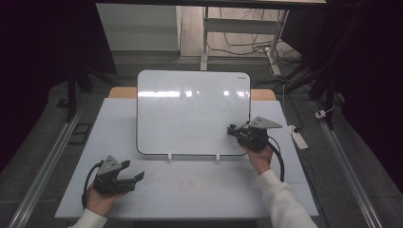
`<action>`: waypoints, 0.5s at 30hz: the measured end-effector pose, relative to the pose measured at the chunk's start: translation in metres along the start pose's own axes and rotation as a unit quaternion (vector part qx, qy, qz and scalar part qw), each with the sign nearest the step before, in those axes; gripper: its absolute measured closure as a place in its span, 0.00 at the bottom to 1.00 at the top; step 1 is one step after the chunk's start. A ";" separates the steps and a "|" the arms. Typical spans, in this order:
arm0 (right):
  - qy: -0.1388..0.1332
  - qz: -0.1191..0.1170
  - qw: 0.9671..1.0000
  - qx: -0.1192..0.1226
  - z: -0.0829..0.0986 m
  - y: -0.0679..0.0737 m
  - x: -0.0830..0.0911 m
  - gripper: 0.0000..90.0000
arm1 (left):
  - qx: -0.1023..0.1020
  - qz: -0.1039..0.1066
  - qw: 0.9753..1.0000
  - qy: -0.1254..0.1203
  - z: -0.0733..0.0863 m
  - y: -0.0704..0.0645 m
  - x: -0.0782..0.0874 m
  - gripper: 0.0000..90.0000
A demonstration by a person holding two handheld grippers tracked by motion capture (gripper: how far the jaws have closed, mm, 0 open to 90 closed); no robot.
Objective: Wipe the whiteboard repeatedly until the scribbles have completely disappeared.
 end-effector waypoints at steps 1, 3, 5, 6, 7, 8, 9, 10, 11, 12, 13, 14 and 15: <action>0.005 -0.004 1.000 0.003 0.002 0.005 0.001 0.87 | 0.000 -0.001 1.000 -0.002 0.000 0.000 0.001 0.30; 0.015 -0.016 1.000 0.011 0.006 0.017 0.003 0.87 | -0.002 -0.003 1.000 -0.006 -0.002 0.001 0.002 0.30; 0.022 -0.029 0.999 0.017 0.010 0.028 0.007 0.87 | -0.004 -0.004 1.000 -0.010 -0.003 0.000 0.003 0.30; 0.025 -0.036 0.999 0.016 0.012 0.035 0.009 0.87 | -0.005 -0.004 1.000 -0.011 -0.004 0.000 0.003 0.30; 0.028 -0.039 0.999 0.016 0.013 0.038 0.011 0.87 | -0.005 -0.004 1.000 -0.013 -0.005 0.000 0.003 0.30; 0.029 -0.043 0.999 0.017 0.014 0.042 0.014 0.87 | -0.007 -0.005 1.000 -0.013 -0.005 -0.001 0.003 0.30; 0.030 -0.046 0.998 0.018 0.016 0.045 0.016 0.87 | -0.007 -0.005 1.000 -0.014 -0.006 -0.001 0.002 0.30; 0.032 -0.050 0.998 0.019 0.017 0.048 0.018 0.87 | -0.008 -0.005 1.000 -0.015 -0.007 -0.001 0.001 0.30; 0.034 -0.054 0.998 0.017 0.018 0.050 0.019 0.87 | -0.009 -0.004 1.000 -0.015 -0.008 -0.001 0.001 0.30; 0.036 -0.057 0.998 0.017 0.020 0.053 0.020 0.87 | -0.009 -0.004 1.000 -0.016 -0.009 -0.001 0.000 0.30; 0.039 -0.061 0.997 0.017 0.021 0.055 0.022 0.87 | -0.010 -0.003 1.000 -0.017 -0.010 -0.001 0.000 0.30; 0.043 -0.063 0.997 0.017 0.023 0.056 0.022 0.87 | -0.011 -0.003 1.000 -0.019 -0.011 -0.001 -0.001 0.30; 0.045 -0.069 0.997 0.013 0.024 0.058 0.023 0.87 | -0.012 -0.003 1.000 -0.021 -0.012 -0.002 -0.001 0.30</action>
Point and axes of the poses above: each handheld gripper's, and its own axes: x roughly backward along the jaws, z roughly out of its underside, y roughly to its left, the point moved 9 cm from there along -x, roughly forward along the jaws, and after that the axes turned 12 degrees about -x, right-handed, at the moved point
